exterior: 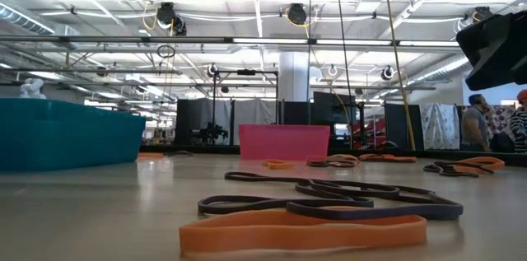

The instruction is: Sort rubber bands into baskets

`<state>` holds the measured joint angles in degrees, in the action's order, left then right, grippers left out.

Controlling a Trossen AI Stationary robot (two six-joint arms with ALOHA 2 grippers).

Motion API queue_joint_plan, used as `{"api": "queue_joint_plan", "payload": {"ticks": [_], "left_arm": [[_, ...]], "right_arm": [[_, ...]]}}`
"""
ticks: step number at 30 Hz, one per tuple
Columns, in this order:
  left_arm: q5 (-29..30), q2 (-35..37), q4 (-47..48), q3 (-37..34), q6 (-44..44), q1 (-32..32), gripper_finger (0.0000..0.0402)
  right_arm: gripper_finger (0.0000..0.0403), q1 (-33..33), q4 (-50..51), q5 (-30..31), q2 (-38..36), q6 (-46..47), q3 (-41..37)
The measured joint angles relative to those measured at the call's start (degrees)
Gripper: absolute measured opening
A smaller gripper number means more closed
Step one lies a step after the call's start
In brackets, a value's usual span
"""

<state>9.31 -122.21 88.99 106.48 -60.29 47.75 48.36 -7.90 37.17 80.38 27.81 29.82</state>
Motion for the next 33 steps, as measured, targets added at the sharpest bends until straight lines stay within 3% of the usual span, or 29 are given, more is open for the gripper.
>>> {"api": "queue_joint_plan", "payload": {"ticks": [4,6,10,12,13,17,20,23,28,33], "left_arm": [[14.7,0.0,-1.2,6.5,4.8,-1.5,0.0159],[28.8,0.0,-5.1,8.3,9.4,-2.0,0.0159],[63.4,0.0,-19.0,7.6,18.2,-3.0,0.0159],[70.6,-0.1,-24.5,6.6,21.6,-4.6,0.0159],[70.0,-0.3,-24.7,6.5,22.1,-5.9,0.0159],[55.9,-0.4,-24.3,6.3,22.1,-14.5,0.0159],[48.1,-0.4,-28.7,4.3,27.4,-21.2,0.0159],[38.1,-0.5,-37.1,2.0,38.1,-27.6,0.0159],[12.5,-0.4,-60.6,-3.9,54.3,-37.8,0.0159],[4.9,-0.3,-75.9,-9.3,56.3,-45.9,0.0159]], "right_arm": [[0.0165,0.0,-0.2,0.0,0.0,0.0,0.0],[0.0165,0.0,-0.5,0.0,0.0,0.0,0.0],[0.0165,0.0,-0.5,0.4,0.0,-0.3,0.0],[0.0165,0.0,-0.5,0.5,-0.1,-0.4,0.0],[0.0164,0.0,-0.5,0.5,-0.2,-0.4,0.0],[0.0164,0.0,1.2,0.5,-1.5,0.1,0.0],[0.0164,0.0,4.9,1.8,-3.7,-0.1,0.0],[0.0164,-0.6,10.2,3.7,-7.4,-0.9,0.0],[0.0164,-2.3,22.7,4.7,-15.4,-1.0,0.0],[0.0164,-3.0,32.7,5.3,-21.7,4.4,-1.0]]}}
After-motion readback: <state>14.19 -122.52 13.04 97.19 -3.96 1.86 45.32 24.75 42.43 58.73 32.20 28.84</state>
